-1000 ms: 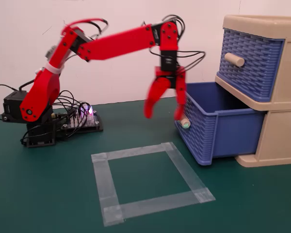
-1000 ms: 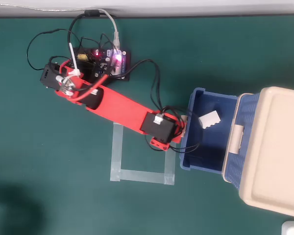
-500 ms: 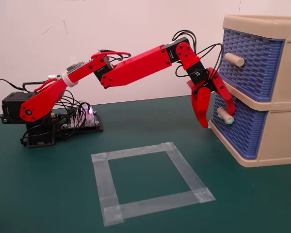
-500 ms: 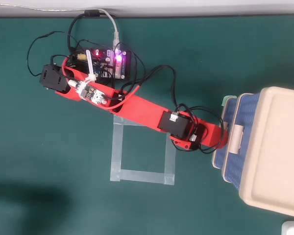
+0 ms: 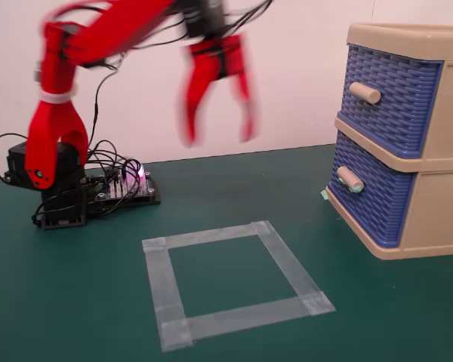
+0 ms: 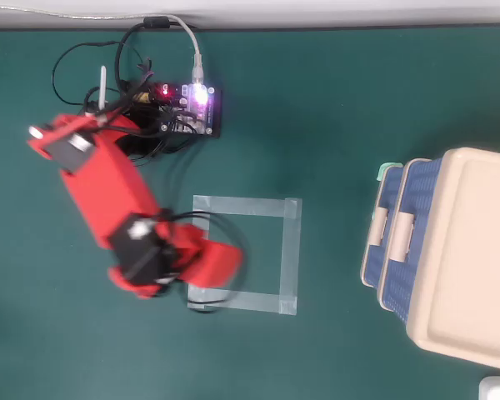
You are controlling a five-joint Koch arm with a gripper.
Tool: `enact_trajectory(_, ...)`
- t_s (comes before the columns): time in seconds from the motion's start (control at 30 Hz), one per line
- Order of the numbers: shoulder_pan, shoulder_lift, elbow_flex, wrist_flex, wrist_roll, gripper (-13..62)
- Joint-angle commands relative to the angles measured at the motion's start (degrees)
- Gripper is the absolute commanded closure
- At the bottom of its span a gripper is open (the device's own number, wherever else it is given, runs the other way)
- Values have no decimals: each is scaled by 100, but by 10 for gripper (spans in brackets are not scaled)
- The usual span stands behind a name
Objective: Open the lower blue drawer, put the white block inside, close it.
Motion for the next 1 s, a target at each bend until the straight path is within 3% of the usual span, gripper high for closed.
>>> enact_trajectory(0.0,1134,1239,984,290,-1731,157)
enact_trajectory(0.17,4175,2408,4017,-299,-5344,160)
enact_trajectory(0.3,5511,2918,6390,-1608,-7066,159)
enact_trajectory(0.43,5880,3463,8130,-2804,-7321,158)
enact_trajectory(0.57,5862,4307,9079,-2848,-7330,157)
enact_trajectory(0.73,5854,5115,9738,-2355,-7365,157)
enact_trajectory(0.97,5862,5106,9721,-1872,-7541,152)
